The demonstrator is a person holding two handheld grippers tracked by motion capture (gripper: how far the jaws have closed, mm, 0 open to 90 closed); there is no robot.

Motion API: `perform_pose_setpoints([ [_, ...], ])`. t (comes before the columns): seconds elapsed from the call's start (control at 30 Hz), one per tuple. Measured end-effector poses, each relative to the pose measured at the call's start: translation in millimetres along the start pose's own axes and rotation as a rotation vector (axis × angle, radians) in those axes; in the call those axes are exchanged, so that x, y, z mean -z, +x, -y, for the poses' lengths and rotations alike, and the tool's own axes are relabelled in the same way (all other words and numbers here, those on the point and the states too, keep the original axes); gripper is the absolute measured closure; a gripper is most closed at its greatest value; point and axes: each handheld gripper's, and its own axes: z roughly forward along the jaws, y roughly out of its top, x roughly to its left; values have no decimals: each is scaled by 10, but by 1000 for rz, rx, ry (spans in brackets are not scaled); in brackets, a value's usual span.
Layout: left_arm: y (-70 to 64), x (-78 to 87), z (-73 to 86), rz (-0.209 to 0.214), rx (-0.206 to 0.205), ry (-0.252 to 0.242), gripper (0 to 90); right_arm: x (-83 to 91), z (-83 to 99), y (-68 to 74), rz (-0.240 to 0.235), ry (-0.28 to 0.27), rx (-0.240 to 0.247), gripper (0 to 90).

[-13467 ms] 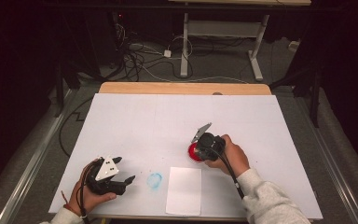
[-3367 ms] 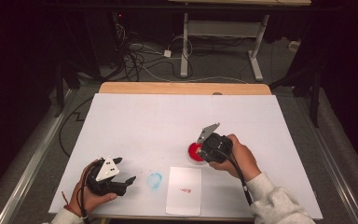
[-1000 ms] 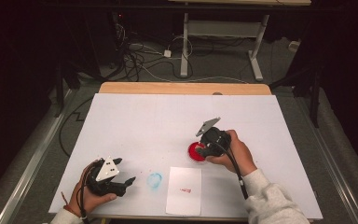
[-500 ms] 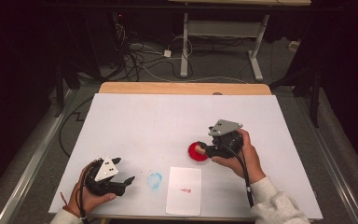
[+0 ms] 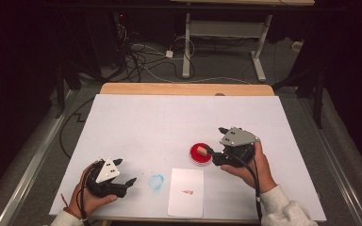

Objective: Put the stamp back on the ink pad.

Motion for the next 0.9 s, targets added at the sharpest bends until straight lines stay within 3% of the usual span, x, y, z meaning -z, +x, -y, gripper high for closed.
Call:
perform_pose_setpoints([
  [0.4, -3, 15, -4, -2, -4, -7, 184, 203, 116, 66, 49, -49, -2, 233],
  [0.63, -3, 18, -1, -6, -4, -7, 184, 285, 240, 72, 81, -48, 11, 218],
  [0.9, -3, 16, -5, -8, -4, -7, 183, 404, 414, 36, 85, -58, -5, 214],
])
